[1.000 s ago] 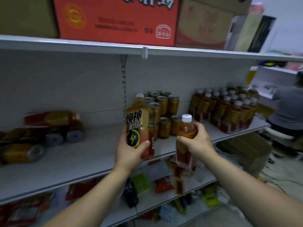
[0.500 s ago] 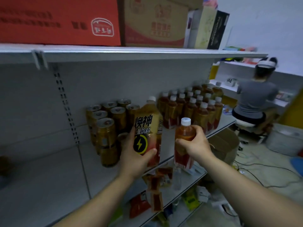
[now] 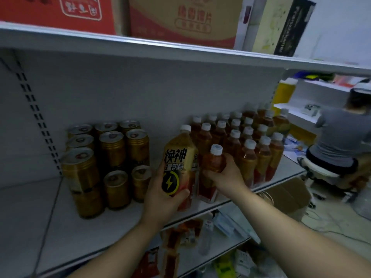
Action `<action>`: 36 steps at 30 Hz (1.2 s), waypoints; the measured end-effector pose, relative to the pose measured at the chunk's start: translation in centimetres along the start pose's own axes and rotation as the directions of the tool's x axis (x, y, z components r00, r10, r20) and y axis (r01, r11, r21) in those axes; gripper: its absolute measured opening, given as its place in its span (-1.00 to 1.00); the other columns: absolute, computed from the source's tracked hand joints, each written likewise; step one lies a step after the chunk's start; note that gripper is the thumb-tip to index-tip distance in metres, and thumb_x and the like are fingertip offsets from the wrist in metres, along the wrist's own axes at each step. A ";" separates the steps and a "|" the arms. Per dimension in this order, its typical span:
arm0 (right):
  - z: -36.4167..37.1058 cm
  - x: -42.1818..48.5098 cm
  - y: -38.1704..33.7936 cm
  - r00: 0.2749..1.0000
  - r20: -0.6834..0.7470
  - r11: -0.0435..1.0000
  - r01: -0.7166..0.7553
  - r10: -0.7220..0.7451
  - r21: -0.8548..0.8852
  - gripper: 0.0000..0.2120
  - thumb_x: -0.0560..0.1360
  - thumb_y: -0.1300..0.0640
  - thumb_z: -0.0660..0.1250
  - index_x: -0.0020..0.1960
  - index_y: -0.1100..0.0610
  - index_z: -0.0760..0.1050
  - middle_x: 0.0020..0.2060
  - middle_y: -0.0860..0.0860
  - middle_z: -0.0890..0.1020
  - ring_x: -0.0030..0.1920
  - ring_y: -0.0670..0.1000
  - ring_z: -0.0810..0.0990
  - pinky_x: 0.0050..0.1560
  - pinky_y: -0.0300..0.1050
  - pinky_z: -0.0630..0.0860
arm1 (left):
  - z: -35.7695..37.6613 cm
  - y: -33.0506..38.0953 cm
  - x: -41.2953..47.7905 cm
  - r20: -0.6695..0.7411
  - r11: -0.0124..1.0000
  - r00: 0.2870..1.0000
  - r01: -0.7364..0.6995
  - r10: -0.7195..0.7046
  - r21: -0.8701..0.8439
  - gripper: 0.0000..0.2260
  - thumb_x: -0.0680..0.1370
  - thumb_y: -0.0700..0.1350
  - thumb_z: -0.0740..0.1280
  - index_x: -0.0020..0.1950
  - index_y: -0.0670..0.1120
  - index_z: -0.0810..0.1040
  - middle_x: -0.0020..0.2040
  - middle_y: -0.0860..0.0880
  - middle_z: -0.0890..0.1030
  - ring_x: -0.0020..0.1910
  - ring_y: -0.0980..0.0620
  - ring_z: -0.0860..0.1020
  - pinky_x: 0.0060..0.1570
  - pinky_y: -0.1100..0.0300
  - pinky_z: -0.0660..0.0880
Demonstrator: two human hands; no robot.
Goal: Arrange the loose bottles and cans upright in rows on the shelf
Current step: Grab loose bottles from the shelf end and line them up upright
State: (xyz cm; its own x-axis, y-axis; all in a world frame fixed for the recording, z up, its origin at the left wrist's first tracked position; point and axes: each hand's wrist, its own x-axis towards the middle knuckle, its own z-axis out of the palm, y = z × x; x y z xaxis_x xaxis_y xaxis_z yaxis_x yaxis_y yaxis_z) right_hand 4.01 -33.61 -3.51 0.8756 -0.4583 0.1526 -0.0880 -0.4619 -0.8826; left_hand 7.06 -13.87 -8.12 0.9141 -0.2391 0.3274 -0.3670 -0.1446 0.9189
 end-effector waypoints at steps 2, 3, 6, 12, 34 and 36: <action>-0.7 1.3 0.6 0.995 0.074 0.998 0.066 -0.066 0.002 -0.41 0.33 0.01 0.51 0.27 -0.12 0.32 0.04 -0.20 0.51 0.06 -0.08 0.50 -0.06 -0.20 0.40 | 1.6 -0.1 -0.4 -0.075 0.999 0.996 0.045 -0.043 0.030 -0.21 0.24 0.10 0.50 0.42 0.18 0.24 0.28 0.09 0.48 0.24 0.12 0.47 0.20 -0.01 0.47; -1.0 1.8 0.9 0.989 0.107 0.995 0.100 -0.099 -0.002 -0.43 0.34 0.01 0.51 0.25 -0.15 0.33 0.05 -0.21 0.50 0.07 -0.10 0.49 -0.05 -0.21 0.39 | 2.3 -0.2 -0.5 -0.102 0.997 0.993 0.059 -0.054 0.053 -0.22 0.24 0.11 0.50 0.40 0.20 0.25 0.27 0.11 0.48 0.22 0.14 0.48 0.18 0.02 0.48; -1.6 3.1 1.8 0.962 0.217 0.986 0.166 -0.163 0.005 -0.42 0.36 0.01 0.50 0.29 -0.16 0.33 0.12 -0.20 0.50 0.13 -0.11 0.46 0.09 -0.18 0.37 | 3.8 -1.0 -0.8 -0.155 0.988 0.985 0.098 -0.078 0.121 -0.20 0.25 0.12 0.50 0.42 0.11 0.26 0.29 0.02 0.46 0.24 0.05 0.47 0.18 -0.03 0.48; -2.0 3.8 2.5 0.959 0.211 0.977 0.205 -0.190 -0.053 -0.26 0.43 0.06 0.45 0.50 0.01 0.15 0.41 0.00 0.32 0.40 0.02 0.28 0.36 -0.12 0.22 | 5.1 -0.4 -1.3 -0.199 0.973 0.980 0.045 0.002 0.228 -0.20 0.23 0.12 0.50 0.34 0.37 0.14 0.23 0.23 0.38 0.18 0.33 0.39 0.04 0.46 0.33; -1.3 -4.2 0.9 0.989 0.098 0.992 0.107 -0.113 0.066 -0.24 0.13 -0.38 0.42 0.27 -0.42 0.19 -0.02 -0.49 0.41 -0.01 -0.30 0.45 -0.03 -0.32 0.41 | 0.8 0.7 -1.3 -0.031 0.985 1.000 0.001 0.004 0.170 -0.46 0.49 0.20 0.14 0.44 0.10 0.16 0.42 0.02 0.30 0.38 0.11 0.27 0.29 0.17 0.24; -3.6 -4.5 1.5 0.994 0.011 0.990 0.106 -0.107 0.088 -0.29 0.16 -0.36 0.41 0.26 -0.40 0.25 0.02 -0.45 0.44 0.08 -0.21 0.48 0.05 -0.19 0.45 | 2.0 1.5 0.6 -0.039 0.979 0.999 0.012 -0.004 0.202 -0.51 0.56 0.11 0.14 0.46 -0.01 0.23 0.44 -0.03 0.32 0.40 0.06 0.28 0.27 0.23 0.19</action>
State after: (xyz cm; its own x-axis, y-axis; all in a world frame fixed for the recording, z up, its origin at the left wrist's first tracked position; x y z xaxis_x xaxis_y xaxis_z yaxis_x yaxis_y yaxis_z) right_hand -1.79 -35.01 -3.94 0.8850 -0.3979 0.2418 0.0474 -0.4395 -0.8970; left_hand 6.70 -16.17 -6.98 0.9218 -0.2004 0.3318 -0.3829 -0.3384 0.8596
